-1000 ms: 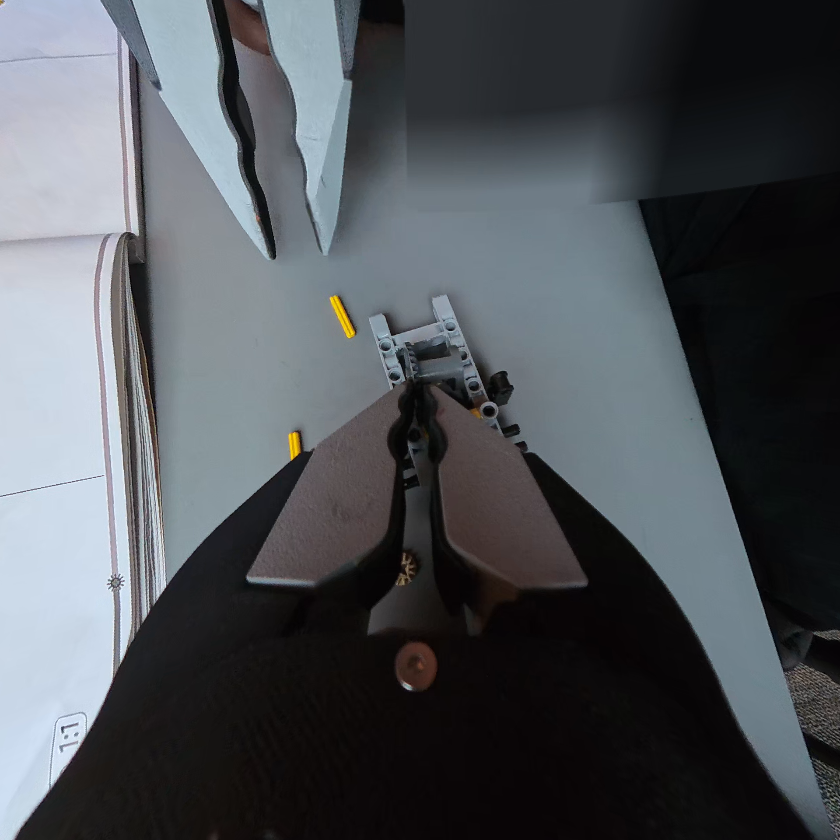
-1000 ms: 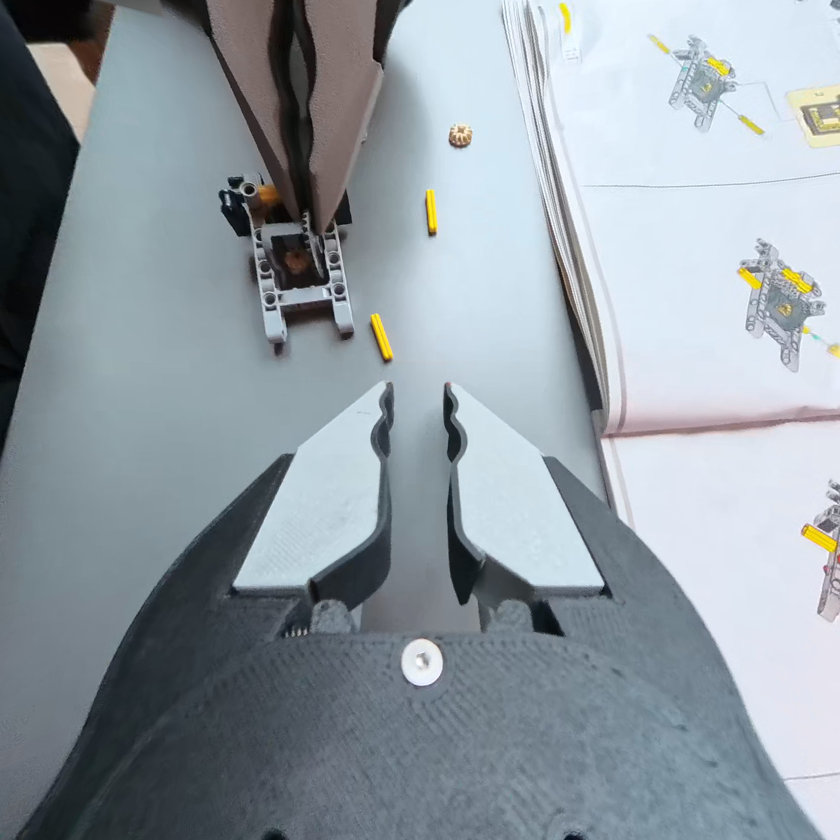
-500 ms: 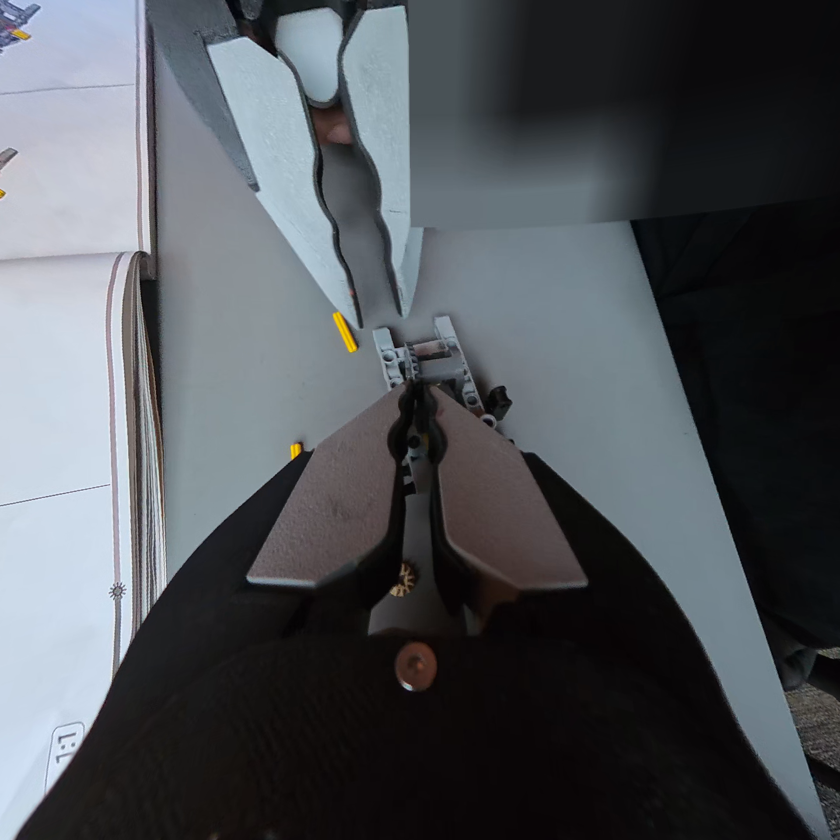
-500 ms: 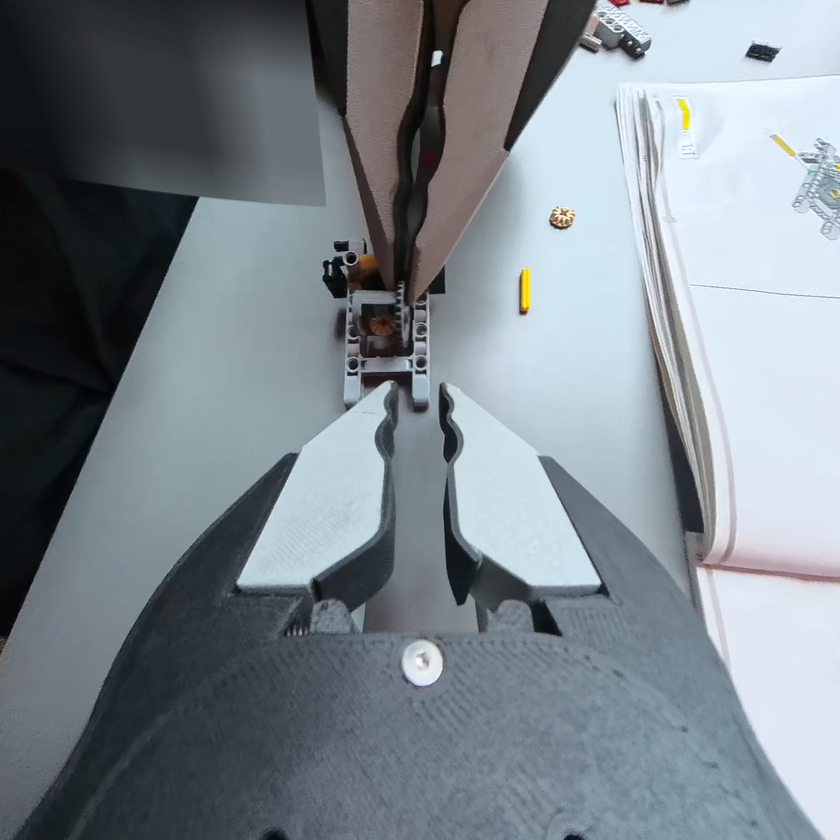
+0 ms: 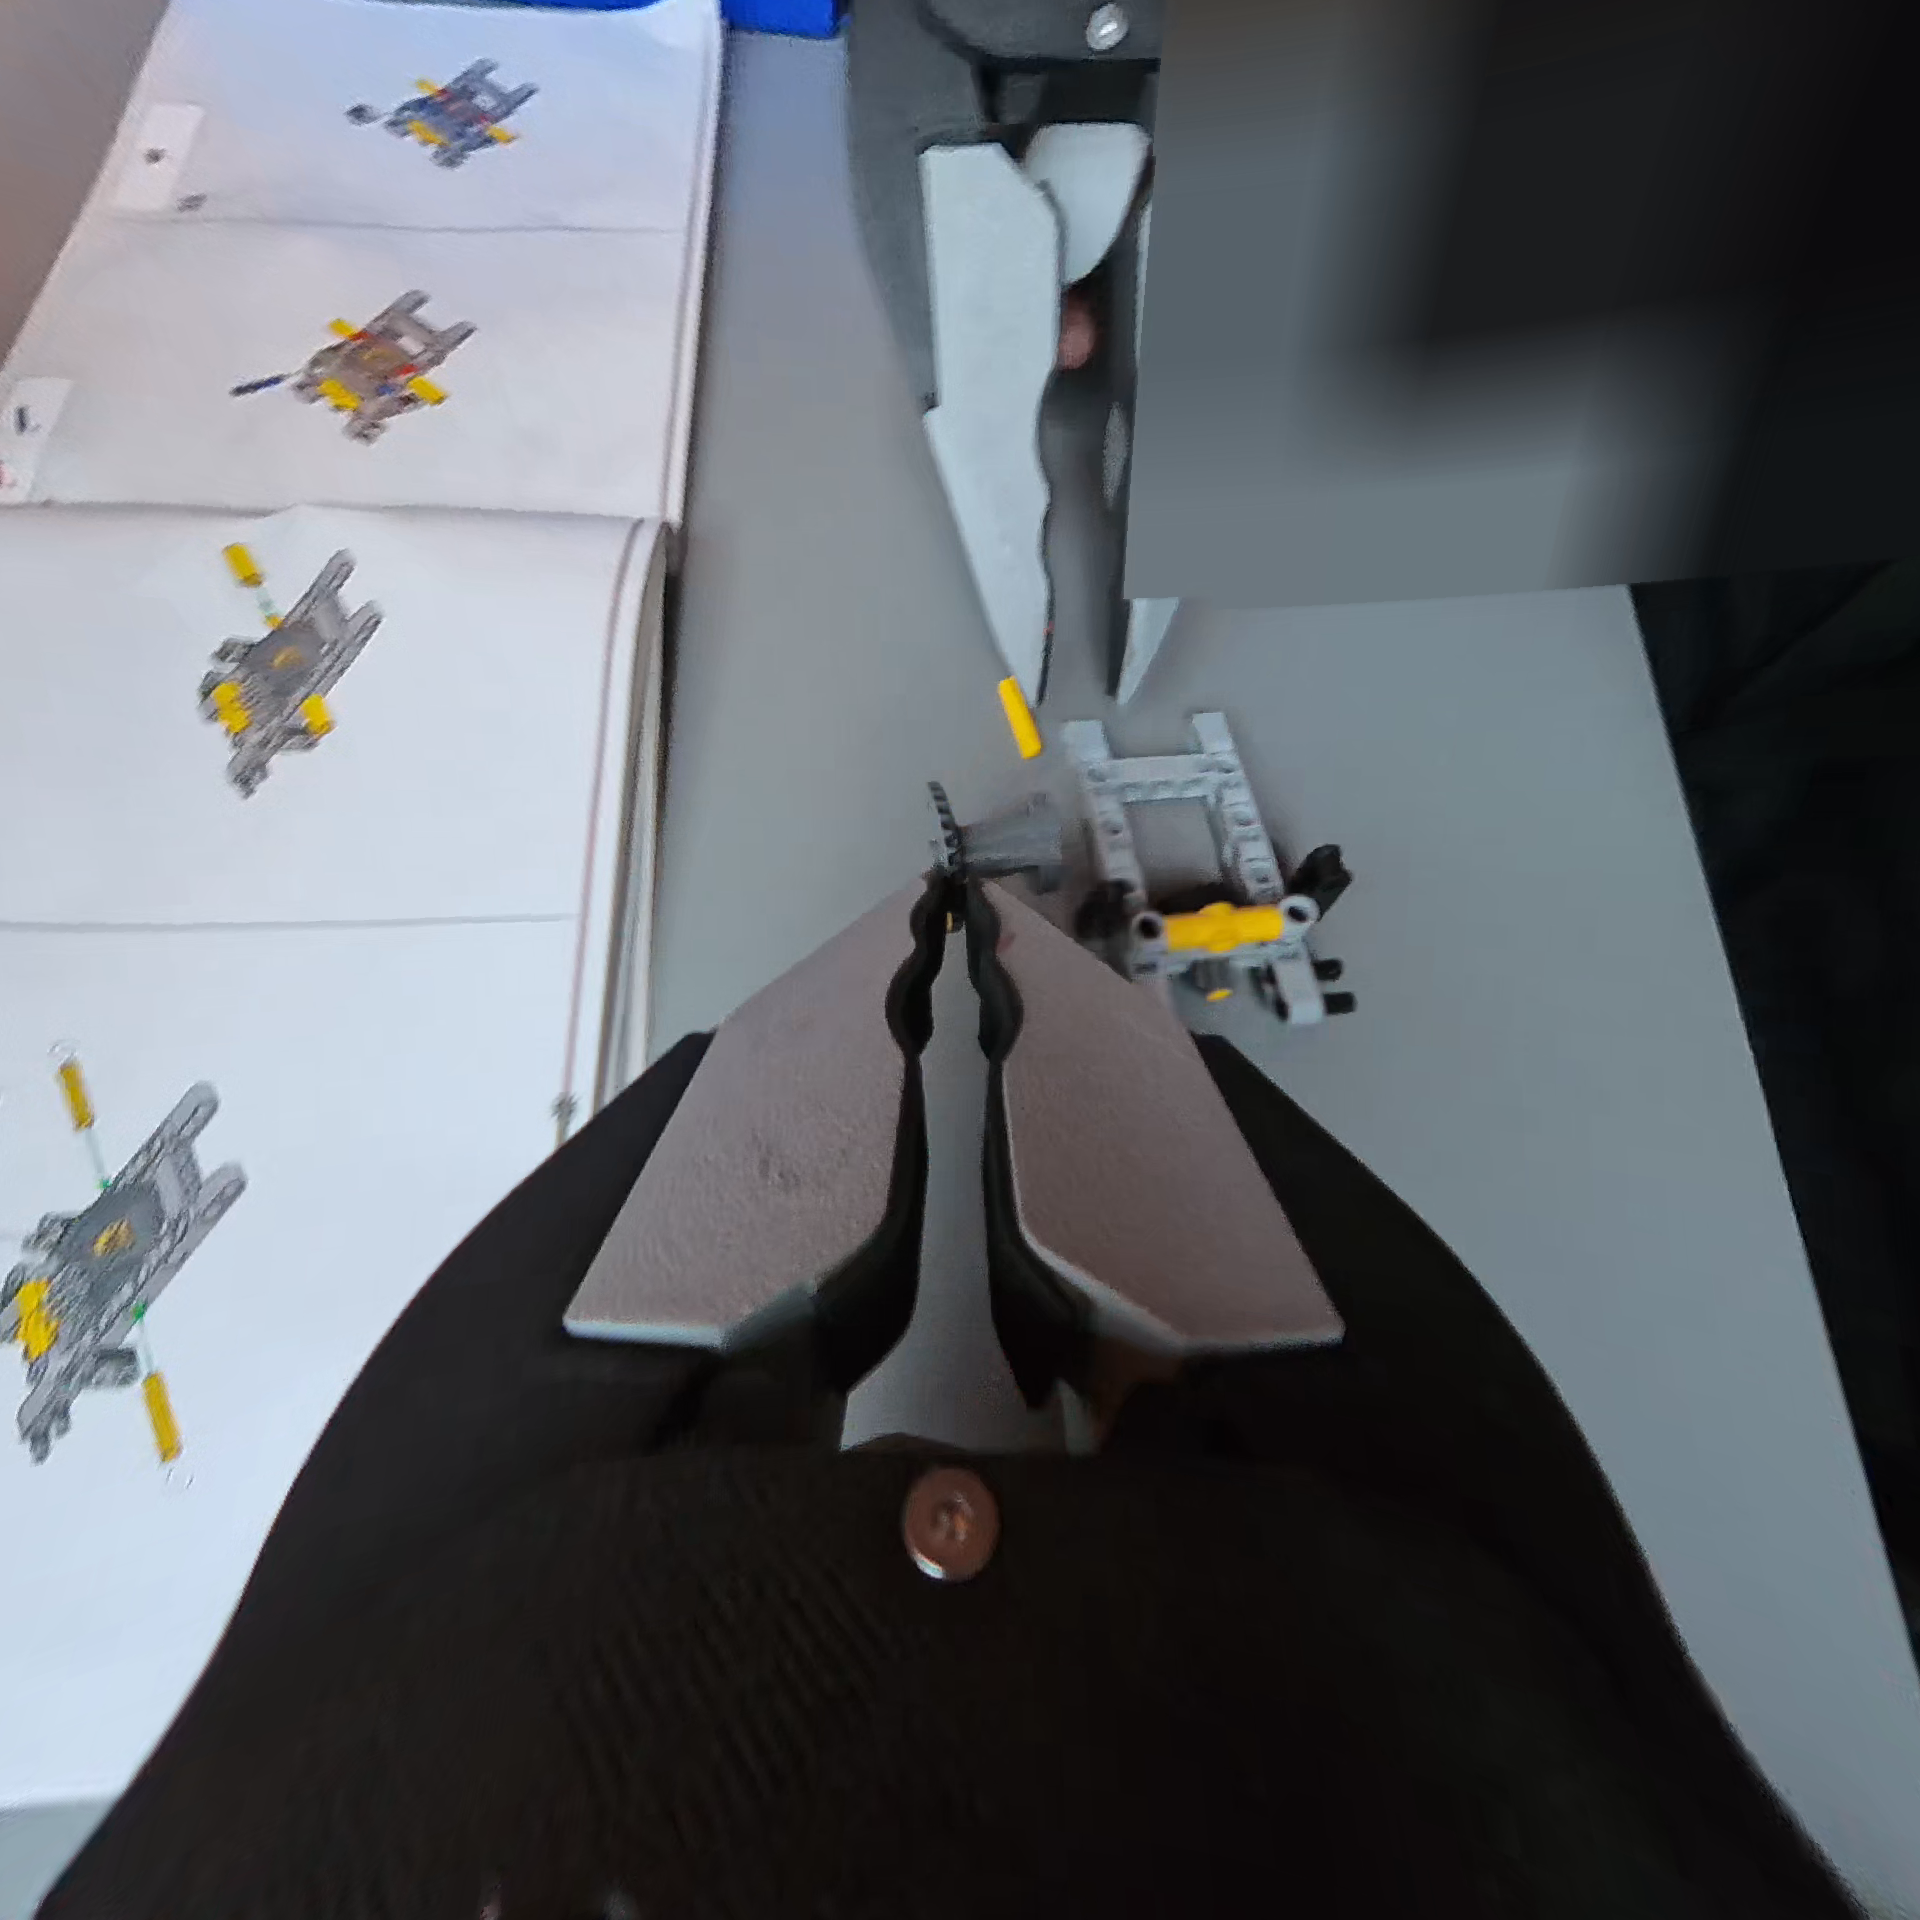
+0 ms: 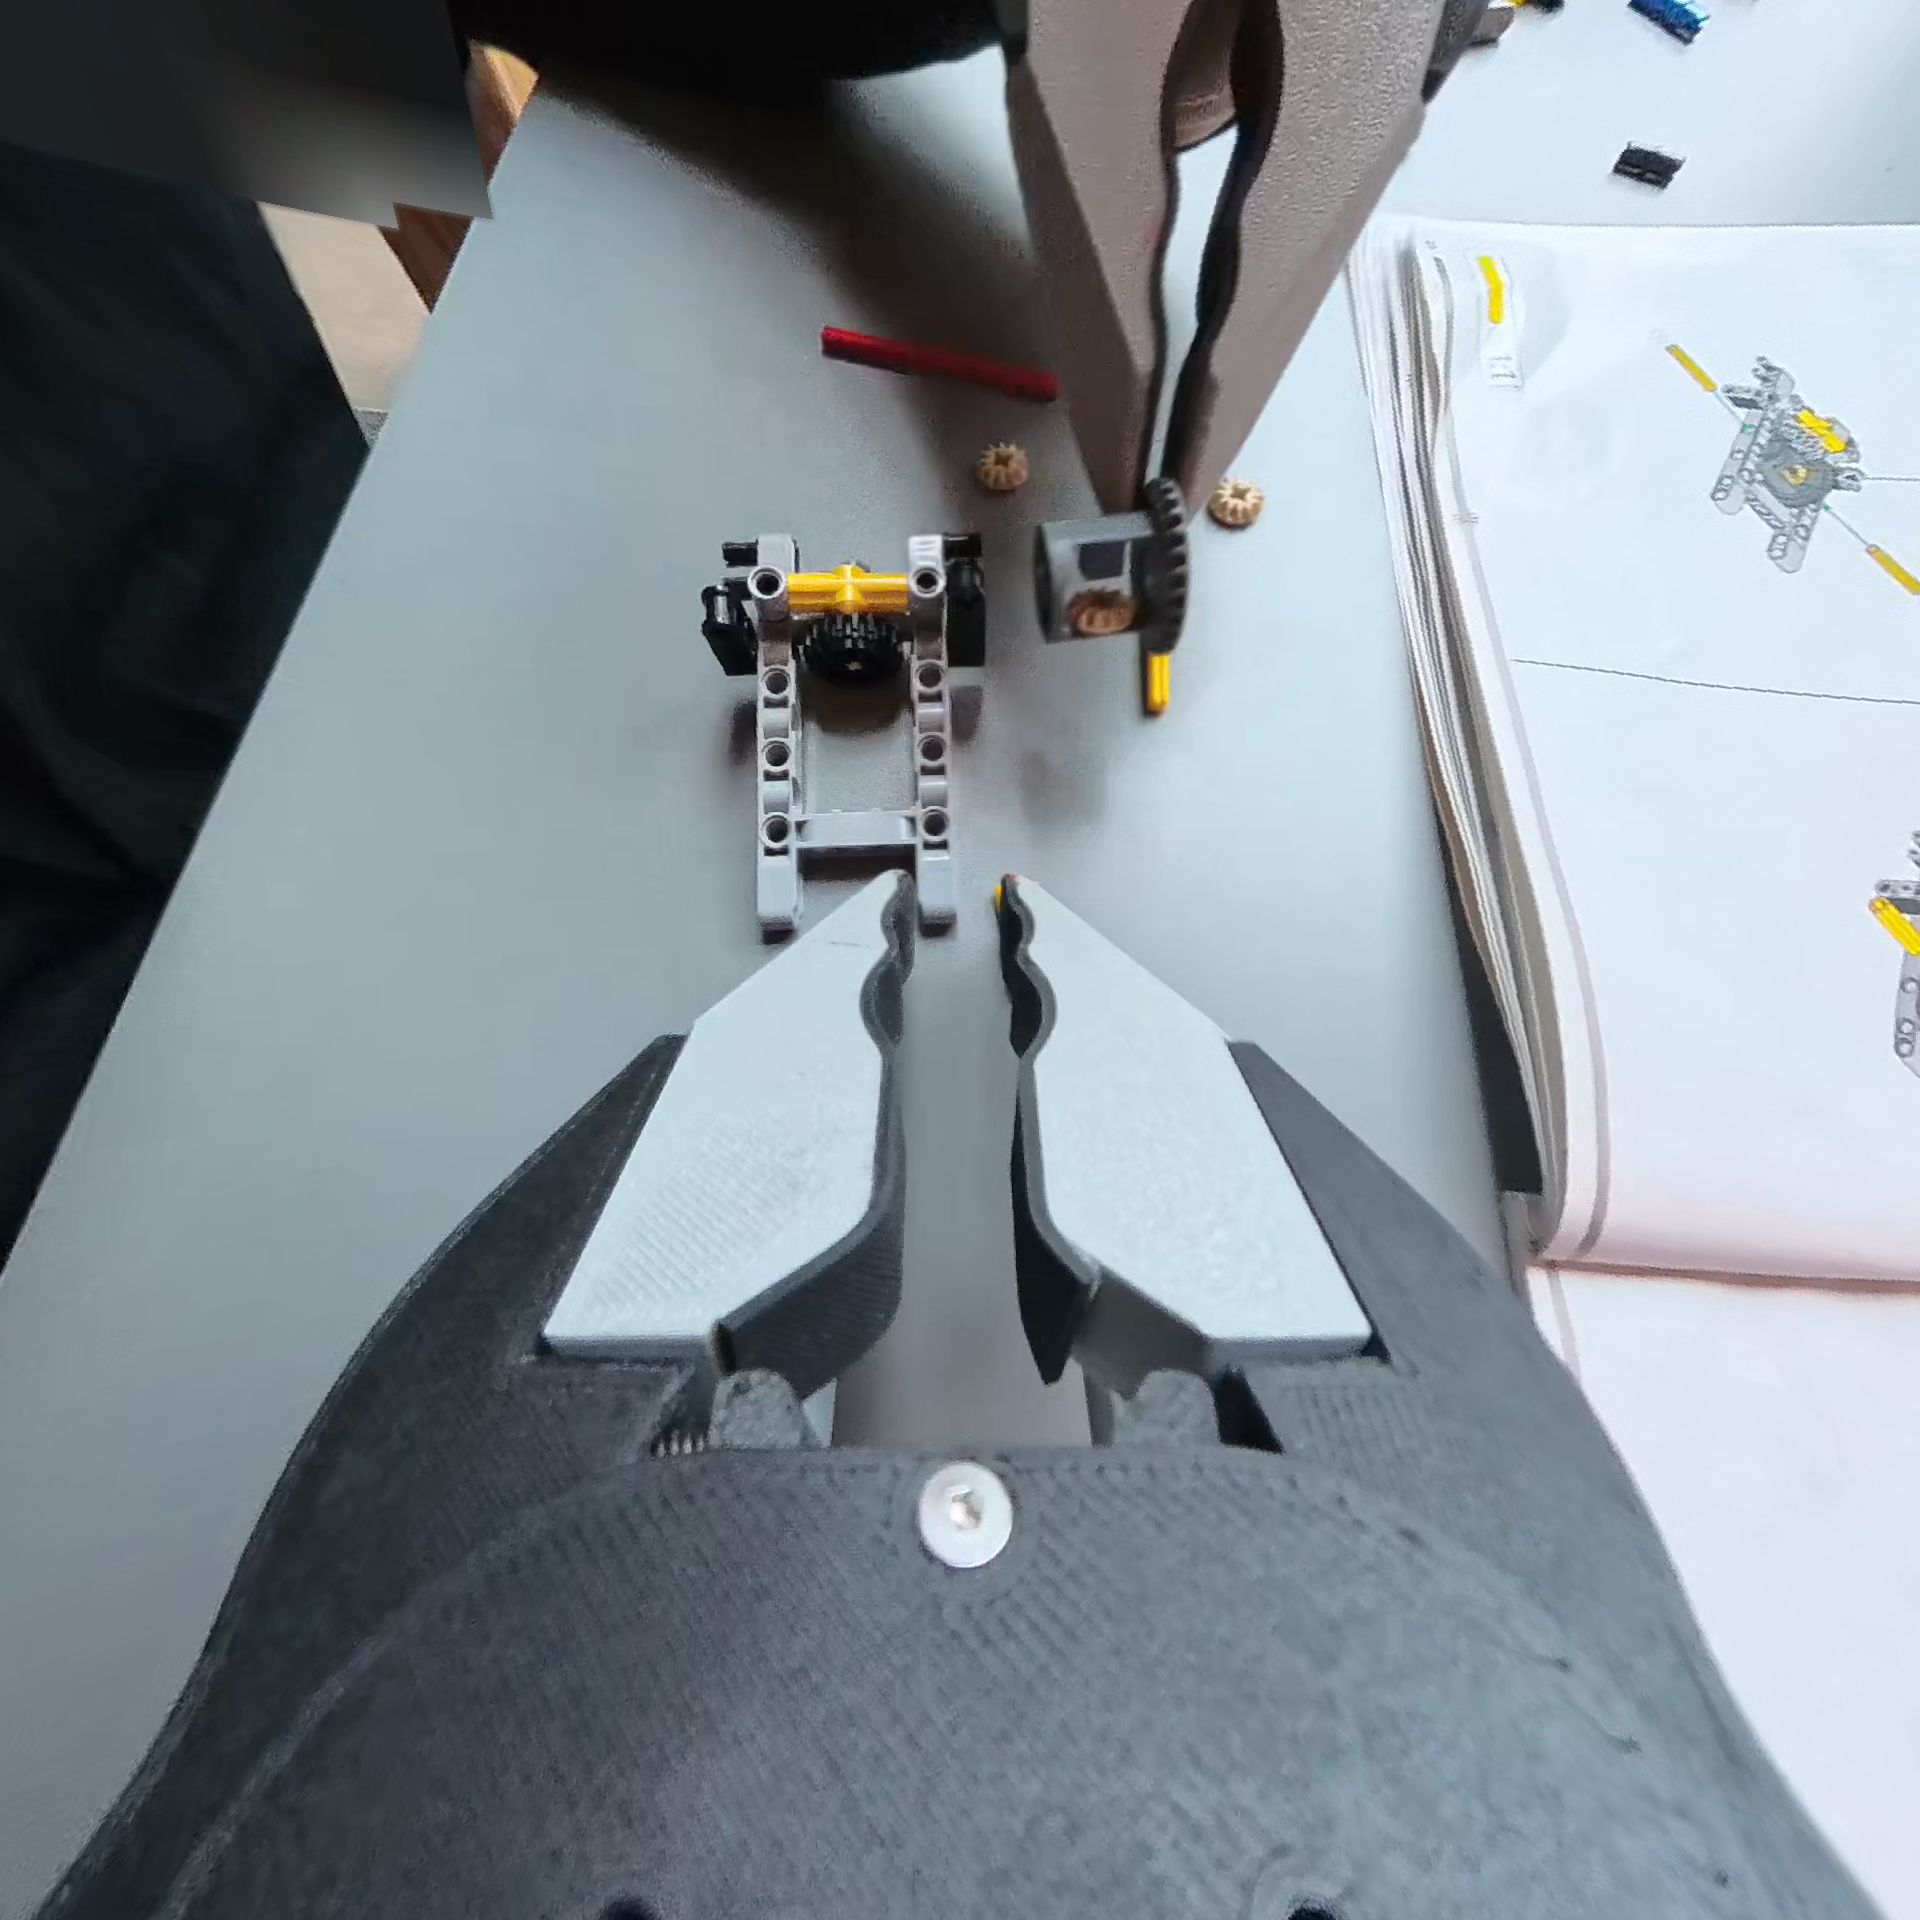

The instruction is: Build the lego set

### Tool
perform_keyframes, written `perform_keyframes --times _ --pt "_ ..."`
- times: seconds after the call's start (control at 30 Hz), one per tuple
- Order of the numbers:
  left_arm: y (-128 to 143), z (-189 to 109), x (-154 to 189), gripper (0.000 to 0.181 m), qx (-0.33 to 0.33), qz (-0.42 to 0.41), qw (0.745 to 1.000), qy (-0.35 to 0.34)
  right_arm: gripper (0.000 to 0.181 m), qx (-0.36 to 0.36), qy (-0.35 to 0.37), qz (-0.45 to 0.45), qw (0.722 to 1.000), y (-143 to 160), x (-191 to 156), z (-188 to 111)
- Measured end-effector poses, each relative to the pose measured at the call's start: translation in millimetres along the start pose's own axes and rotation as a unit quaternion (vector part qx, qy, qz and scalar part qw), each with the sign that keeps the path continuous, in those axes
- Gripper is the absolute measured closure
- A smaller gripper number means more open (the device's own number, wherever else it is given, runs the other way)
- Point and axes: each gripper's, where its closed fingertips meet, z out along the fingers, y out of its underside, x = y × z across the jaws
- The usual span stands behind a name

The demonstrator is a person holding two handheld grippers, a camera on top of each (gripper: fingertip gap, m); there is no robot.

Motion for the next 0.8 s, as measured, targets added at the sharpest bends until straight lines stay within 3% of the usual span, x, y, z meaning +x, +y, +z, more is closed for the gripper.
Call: perform_keyframes --times 0.43,0.8 --pt "28 -8 -56 0.181 -0.013 -0.058 0.994 -0.096 0.171 0.005 0.055 0.009 0.998 3 20 -5" --pt "32 -10 -60 0.181 -0.012 -0.076 0.993 -0.095 0.171 -0.007 0.060 0.008 0.998 7 22 0"
